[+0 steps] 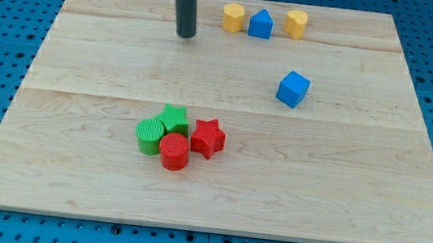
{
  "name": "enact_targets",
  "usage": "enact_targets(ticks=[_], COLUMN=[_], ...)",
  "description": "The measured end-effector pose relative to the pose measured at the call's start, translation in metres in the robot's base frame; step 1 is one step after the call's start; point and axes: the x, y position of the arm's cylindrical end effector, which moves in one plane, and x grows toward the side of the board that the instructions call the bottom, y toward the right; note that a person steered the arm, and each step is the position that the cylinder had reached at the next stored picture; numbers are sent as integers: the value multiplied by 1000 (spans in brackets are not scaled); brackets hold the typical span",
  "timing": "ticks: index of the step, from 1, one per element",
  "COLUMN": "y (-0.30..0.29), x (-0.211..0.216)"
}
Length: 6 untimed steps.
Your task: Place your arm to the right of the blue cube
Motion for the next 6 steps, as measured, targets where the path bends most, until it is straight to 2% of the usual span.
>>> enact_targets(ticks=[1, 2, 4, 5, 6], y=[57, 70, 226, 216, 134], x=[47, 97, 120, 53, 19])
